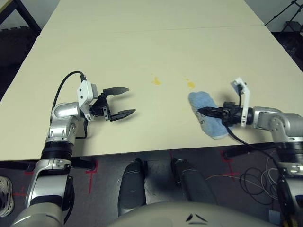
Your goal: Wipe the water off the table with a rag.
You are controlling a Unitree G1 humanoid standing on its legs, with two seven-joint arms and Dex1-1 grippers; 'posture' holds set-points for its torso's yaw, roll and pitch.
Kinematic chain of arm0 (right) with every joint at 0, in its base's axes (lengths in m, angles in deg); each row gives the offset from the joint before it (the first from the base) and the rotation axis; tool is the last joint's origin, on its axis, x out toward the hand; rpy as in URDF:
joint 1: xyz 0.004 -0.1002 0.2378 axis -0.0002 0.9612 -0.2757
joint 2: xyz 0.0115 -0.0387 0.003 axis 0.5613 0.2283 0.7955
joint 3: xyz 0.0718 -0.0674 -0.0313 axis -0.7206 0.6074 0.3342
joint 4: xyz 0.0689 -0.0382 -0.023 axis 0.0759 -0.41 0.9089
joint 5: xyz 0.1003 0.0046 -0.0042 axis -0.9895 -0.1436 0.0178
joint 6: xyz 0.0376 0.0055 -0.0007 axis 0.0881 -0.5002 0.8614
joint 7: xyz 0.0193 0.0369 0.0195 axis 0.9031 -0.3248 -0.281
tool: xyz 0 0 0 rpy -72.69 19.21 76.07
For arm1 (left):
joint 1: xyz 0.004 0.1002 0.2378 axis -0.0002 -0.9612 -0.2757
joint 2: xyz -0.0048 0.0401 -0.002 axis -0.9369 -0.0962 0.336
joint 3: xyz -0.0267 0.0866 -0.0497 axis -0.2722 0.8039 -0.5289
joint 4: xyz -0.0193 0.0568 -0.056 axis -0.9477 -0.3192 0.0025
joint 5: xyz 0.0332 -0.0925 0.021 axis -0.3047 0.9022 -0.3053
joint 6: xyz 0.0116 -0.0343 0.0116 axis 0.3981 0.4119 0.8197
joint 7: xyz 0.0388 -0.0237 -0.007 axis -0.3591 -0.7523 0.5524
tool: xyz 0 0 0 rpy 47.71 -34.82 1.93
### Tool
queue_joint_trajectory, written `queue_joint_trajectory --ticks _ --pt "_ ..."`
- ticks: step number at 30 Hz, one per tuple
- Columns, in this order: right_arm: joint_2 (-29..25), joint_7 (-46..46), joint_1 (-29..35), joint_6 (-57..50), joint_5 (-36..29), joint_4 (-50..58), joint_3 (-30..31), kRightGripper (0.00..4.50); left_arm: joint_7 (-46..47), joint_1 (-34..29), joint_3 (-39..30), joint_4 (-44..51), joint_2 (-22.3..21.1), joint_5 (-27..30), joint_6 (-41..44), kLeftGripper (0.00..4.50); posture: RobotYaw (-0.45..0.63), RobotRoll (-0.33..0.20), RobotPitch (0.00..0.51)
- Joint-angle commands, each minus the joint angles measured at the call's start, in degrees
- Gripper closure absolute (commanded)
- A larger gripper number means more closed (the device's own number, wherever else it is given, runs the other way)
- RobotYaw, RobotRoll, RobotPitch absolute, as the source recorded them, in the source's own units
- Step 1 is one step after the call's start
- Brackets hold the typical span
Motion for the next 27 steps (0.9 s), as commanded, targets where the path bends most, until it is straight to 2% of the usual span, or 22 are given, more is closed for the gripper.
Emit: queue_joint_trajectory --ticks 1,8,13,20,27 --pt "5.3 3.1 1.5 -3.9 -0.9 0.4 7.3 4.34 -0.2 -0.4 0.1 1.1 -0.5 -0.5 0.1 0.0 0.16 0.0 0.212" --pt "9.2 6.3 1.8 -5.5 -1.0 2.5 10.4 4.34 0.1 -0.4 0.2 0.9 -0.1 -0.6 0.0 0.0 0.16 0.0 0.21" --pt "8.5 6.5 1.7 -5.9 -1.0 2.9 10.6 4.34 0.2 -0.2 0.0 0.0 -0.5 -0.8 -0.2 0.0 0.16 0.0 0.209" --pt "1.4 4.8 1.2 -5.2 -1.3 1.7 8.4 4.34 0.1 -0.4 -0.1 -0.6 -1.2 -1.0 -0.5 0.0 0.16 0.0 0.209" --pt "-10.8 -0.3 1.1 -2.5 -1.9 -1.2 5.8 4.35 0.1 -0.6 -0.1 -0.9 -1.2 -1.0 -0.7 0.0 0.15 0.0 0.209"
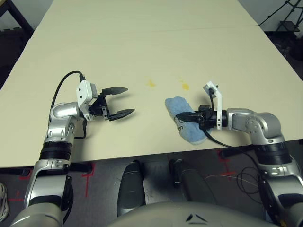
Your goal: Wipe the water off the table with a rag.
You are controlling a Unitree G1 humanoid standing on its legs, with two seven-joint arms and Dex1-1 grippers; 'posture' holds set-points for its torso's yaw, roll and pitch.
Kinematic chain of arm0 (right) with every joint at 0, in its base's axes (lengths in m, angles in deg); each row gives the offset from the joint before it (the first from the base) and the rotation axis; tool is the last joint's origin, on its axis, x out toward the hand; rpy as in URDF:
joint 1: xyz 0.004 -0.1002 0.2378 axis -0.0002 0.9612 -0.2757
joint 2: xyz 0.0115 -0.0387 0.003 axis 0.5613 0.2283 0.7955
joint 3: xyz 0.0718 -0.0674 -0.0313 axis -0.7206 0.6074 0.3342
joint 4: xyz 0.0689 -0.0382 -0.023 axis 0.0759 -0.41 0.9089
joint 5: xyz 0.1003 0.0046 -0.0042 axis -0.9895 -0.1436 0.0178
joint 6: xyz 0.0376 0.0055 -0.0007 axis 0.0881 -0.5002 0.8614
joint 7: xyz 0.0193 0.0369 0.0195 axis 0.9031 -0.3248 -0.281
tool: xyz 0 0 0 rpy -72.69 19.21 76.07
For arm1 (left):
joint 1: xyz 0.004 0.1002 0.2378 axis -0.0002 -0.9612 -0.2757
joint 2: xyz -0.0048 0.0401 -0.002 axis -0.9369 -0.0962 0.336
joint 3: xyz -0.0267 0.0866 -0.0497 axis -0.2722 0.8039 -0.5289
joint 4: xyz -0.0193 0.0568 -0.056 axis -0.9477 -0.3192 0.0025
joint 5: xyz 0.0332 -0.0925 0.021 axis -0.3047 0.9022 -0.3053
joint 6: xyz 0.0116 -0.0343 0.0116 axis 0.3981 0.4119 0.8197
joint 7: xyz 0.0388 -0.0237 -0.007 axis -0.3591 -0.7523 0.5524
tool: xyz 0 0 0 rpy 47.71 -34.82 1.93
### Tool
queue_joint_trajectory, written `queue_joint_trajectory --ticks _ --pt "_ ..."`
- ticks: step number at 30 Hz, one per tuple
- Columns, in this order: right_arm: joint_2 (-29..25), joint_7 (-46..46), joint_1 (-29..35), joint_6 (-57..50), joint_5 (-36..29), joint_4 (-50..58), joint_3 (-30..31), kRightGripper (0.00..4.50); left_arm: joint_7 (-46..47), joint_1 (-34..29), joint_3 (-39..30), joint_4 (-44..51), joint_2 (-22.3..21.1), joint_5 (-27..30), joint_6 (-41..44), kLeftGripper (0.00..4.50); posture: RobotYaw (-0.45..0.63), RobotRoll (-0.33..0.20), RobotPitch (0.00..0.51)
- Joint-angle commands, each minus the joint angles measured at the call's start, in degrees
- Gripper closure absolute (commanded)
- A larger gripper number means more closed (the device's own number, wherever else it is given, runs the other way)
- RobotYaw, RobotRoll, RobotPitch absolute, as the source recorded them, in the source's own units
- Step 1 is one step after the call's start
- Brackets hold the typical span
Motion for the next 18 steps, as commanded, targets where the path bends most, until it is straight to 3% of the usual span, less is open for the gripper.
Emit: queue_joint_trajectory --ticks 1,11,18 --pt "-5.9 -1.2 1.7 0.6 1.9 -4.6 -0.4 4.35 -0.3 -0.4 0.0 -0.5 -0.4 -0.9 -0.7 0.0 0.15 0.0 0.209" --pt "-16.7 -6.0 -1.7 6.6 2.6 -15.0 -2.5 4.35 -0.4 -0.2 0.3 -1.1 -0.1 -0.9 -1.2 0.0 0.14 0.0 0.207" --pt "-17.7 -6.4 -7.2 9.2 0.3 -23.7 -9.0 4.36 -0.5 -0.4 0.3 -1.2 -0.2 -1.0 -1.4 0.0 0.14 0.0 0.208"
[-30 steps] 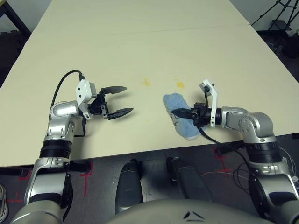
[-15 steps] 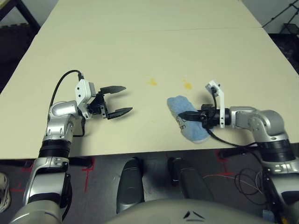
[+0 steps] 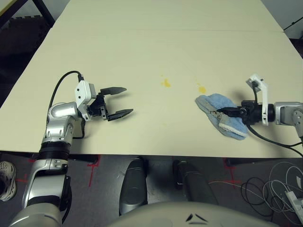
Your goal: Wipe the water off the table with a rag.
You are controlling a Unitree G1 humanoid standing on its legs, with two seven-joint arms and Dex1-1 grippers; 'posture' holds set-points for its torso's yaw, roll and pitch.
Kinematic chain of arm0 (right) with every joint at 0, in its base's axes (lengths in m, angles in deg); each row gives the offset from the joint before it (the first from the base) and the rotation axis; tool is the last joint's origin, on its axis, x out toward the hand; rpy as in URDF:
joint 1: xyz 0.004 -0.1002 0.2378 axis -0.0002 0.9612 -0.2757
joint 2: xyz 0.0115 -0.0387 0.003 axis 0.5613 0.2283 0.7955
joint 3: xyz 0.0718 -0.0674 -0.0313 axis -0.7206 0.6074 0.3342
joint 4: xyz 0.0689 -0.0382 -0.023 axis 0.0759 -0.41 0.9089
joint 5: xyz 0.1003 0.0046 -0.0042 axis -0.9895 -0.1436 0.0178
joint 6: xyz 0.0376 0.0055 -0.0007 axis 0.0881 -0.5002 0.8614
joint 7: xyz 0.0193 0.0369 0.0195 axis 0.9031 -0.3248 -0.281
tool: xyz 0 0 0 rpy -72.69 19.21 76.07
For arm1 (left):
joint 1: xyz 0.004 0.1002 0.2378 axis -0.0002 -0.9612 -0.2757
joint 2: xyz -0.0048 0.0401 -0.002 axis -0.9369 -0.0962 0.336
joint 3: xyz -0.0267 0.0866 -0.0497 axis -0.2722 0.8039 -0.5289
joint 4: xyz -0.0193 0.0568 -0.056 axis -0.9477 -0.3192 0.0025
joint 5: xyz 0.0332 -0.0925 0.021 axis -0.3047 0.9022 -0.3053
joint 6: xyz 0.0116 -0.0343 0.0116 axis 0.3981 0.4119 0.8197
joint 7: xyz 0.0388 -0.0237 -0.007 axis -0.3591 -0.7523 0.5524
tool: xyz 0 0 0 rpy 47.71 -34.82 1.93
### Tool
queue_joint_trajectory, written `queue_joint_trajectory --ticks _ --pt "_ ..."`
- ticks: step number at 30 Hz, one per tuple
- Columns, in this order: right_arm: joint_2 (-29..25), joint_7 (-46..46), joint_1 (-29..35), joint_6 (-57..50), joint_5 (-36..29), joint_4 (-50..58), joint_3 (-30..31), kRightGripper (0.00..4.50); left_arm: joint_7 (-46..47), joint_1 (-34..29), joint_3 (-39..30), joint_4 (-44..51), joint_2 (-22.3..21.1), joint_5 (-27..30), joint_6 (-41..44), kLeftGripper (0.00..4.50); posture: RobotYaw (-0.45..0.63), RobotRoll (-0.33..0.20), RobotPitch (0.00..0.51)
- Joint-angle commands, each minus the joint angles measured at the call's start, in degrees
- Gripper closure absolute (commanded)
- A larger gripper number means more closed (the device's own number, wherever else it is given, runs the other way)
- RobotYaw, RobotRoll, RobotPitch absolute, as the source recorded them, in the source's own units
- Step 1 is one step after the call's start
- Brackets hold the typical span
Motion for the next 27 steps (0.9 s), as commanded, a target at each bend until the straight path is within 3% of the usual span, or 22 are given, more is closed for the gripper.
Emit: queue_joint_trajectory --ticks 1,6,9,20,27 --pt "0.5 1.6 -4.9 2.7 -0.9 -5.9 -6.2 4.36 -0.5 -0.5 0.4 -1.0 0.2 -1.0 -0.7 0.0 0.14 0.0 0.208" --pt "4.7 7.3 -12.8 7.8 -1.0 -12.9 -12.6 4.36 -0.5 -0.3 0.5 -1.1 0.3 -1.0 -0.8 0.0 0.13 0.0 0.208" --pt "7.4 9.1 -15.9 11.1 0.0 -15.5 -13.5 4.36 -0.5 -0.3 0.5 -1.2 0.3 -1.0 -0.8 0.0 0.13 0.0 0.208" --pt "17.1 13.8 -25.7 19.7 10.2 -33.6 -7.2 4.36 0.2 -0.9 -0.3 -1.0 -0.8 -1.3 -0.9 0.0 0.17 0.0 0.214" --pt "21.1 11.1 -28.4 22.3 15.7 -43.1 -3.6 4.36 1.2 -1.7 -1.0 0.0 -1.5 -1.2 -0.7 0.0 0.19 0.0 0.22"
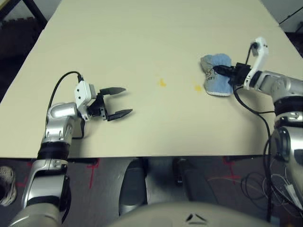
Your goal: Wipe the water off the table with a rag.
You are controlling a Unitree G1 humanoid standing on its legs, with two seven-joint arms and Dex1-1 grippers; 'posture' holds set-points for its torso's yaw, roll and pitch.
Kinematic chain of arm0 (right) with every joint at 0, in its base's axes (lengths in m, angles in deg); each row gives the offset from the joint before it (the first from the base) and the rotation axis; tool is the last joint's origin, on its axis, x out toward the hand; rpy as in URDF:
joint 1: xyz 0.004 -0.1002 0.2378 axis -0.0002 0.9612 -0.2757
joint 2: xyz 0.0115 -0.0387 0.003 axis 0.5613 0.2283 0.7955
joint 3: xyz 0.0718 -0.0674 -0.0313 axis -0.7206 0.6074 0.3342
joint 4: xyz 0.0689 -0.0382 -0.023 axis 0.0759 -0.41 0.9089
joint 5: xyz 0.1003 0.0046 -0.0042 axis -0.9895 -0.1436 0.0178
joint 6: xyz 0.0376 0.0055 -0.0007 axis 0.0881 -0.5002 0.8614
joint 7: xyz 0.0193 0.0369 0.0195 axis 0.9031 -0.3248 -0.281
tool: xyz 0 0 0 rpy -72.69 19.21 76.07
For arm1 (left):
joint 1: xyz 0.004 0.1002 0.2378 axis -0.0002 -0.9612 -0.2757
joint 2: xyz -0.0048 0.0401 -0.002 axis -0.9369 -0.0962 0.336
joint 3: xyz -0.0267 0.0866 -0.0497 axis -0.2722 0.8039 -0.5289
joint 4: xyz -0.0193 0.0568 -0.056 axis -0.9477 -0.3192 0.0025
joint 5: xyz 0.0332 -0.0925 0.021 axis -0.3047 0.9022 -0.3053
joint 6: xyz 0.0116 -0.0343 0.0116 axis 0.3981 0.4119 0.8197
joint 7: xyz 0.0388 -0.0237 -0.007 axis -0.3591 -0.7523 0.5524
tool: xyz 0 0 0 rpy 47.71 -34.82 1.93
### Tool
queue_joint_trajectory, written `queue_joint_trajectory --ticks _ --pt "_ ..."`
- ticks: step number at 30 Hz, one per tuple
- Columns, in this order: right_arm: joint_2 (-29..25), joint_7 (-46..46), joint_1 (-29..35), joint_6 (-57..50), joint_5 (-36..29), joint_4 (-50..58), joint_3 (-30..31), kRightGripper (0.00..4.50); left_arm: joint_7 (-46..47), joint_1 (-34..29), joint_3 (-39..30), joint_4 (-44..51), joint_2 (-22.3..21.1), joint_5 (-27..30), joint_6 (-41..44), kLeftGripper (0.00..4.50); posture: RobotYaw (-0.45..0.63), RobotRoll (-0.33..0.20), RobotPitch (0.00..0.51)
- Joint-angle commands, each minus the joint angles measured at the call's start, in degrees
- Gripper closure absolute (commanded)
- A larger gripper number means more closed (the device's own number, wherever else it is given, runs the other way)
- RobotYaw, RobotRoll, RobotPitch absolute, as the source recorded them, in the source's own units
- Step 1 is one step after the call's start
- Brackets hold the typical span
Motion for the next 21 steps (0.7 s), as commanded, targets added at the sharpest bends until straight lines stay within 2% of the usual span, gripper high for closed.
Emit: queue_joint_trajectory --ticks 1,14,21 --pt "3.1 -2.2 -0.3 0.2 3.1 -4.6 2.6 4.36 0.4 -1.2 -0.6 0.5 -0.7 -0.6 0.0 0.0 0.19 0.0 0.22" --pt "13.1 -8.1 -2.4 -0.3 7.7 -6.9 4.9 4.36 1.7 -2.3 -1.2 2.0 -1.0 -0.1 0.9 0.0 0.22 0.0 0.227" --pt "15.3 -8.9 -2.1 -0.8 8.0 -6.6 4.7 4.36 1.9 -2.3 -1.2 1.8 -1.1 -0.2 0.7 0.0 0.22 0.0 0.224"
